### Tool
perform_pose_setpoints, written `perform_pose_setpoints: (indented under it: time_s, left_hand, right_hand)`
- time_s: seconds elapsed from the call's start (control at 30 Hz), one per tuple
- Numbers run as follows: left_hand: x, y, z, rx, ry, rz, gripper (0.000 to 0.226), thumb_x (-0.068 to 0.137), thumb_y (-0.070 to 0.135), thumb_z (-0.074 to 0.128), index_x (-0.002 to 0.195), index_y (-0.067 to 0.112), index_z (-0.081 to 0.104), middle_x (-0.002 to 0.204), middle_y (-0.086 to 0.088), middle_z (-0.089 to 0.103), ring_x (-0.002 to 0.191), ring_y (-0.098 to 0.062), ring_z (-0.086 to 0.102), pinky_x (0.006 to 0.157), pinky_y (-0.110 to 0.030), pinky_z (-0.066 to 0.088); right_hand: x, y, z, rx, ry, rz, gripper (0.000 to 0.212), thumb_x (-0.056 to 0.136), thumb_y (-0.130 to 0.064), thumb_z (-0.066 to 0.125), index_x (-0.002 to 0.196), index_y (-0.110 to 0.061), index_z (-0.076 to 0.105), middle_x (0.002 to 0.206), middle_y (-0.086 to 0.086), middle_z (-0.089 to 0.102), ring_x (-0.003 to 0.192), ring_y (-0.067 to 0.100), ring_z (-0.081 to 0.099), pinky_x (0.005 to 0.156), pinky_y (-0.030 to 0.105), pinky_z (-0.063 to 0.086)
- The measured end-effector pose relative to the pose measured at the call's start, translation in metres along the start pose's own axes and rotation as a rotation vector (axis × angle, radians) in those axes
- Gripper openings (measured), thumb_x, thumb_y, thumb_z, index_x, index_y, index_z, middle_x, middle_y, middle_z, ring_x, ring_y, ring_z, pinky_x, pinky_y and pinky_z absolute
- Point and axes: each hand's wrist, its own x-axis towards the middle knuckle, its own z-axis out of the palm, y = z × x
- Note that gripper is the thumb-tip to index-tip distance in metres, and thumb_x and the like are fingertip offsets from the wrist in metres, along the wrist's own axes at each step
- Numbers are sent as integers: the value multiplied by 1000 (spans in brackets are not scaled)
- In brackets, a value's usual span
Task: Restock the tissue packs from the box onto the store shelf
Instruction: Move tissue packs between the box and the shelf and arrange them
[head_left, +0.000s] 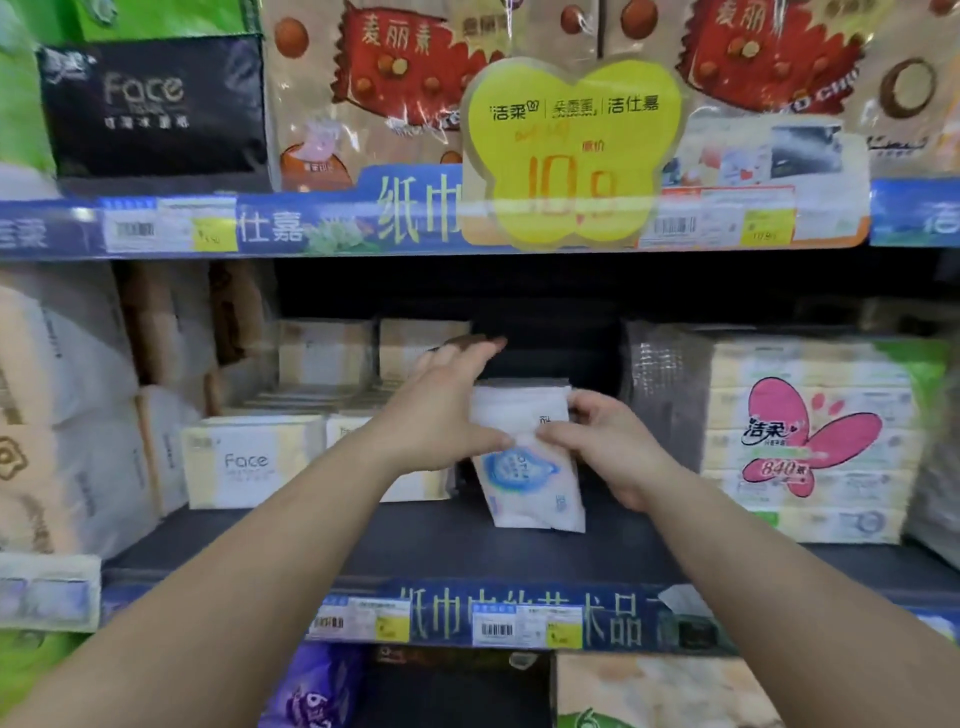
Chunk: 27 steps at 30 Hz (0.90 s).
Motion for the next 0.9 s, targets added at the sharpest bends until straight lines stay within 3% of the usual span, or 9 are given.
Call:
perform_pose_setpoints:
  time_s: [0.07,0.13,0.3,0.37,0.47,0.57,0.73,0.8,0.9]
  left_hand:
    - [3,0,9,36,-140,4,86,76,36,76,147,23,28,145,-5,40,135,-23,36,109,-31,33]
    - [-2,-12,16,-7,-237,-26,53,83,29,70,130,21,47,129,-4,56,121,-22,52,97,-31,42]
    - [-30,-55,37,-691,5,-257,27,90,18,65,115,20,58,114,6,68,106,-9,64,95,-32,50]
    - [-42,-64,55,-977,-2,-400,26,89,18,66,114,22,61,114,5,70,108,-10,65,98,-34,48]
    - [-54,-72,80,-1000,-173,-499,52,76,43,75,122,26,58,121,3,68,112,-14,64,102,-41,46]
    - [-53,-72,81,-875,-146,-497,49,77,39,73,120,23,56,115,7,69,107,-10,64,100,-38,48]
    - [-55,-62,75,-526,253,-402,34,82,14,70,104,25,46,99,1,53,74,-13,58,68,-24,46]
    - [-54,-56,77,-497,9,-276,29,88,15,62,110,28,49,103,2,54,84,-10,58,79,-21,48]
    - [-39,-49,91,-487,-312,-193,51,95,9,52,139,30,38,128,-1,50,120,-13,51,108,-25,38]
  right_hand:
    - [2,-5,13,-145,-86,-44,19,80,-2,70,98,-8,70,100,15,73,85,22,69,84,42,58]
    - [3,-6,23,-220,-131,-51,31,76,-10,77,106,-10,69,99,12,73,88,20,69,89,48,55]
    - [-1,12,8,-662,66,21,107,52,-55,84,144,-32,33,129,-2,55,120,15,51,102,34,45]
    - [-8,26,2,-441,-30,195,90,67,-32,85,142,-26,34,122,-1,60,103,12,60,82,22,49]
    - [-12,49,9,-379,-160,348,43,81,-11,73,119,-9,52,87,3,68,53,7,54,44,20,37]
    - [-6,57,9,-371,-95,307,25,84,-9,70,104,-14,55,79,3,66,47,8,54,40,19,36]
    - [6,67,-6,-294,87,308,23,88,-4,64,102,-13,49,85,5,64,55,14,55,42,19,43]
    - [15,73,-13,-267,144,304,23,89,-2,61,107,-10,49,82,6,62,55,14,52,41,18,42]
    - [32,81,-16,-236,188,291,17,89,-2,59,101,-10,52,76,5,60,56,13,52,43,18,43]
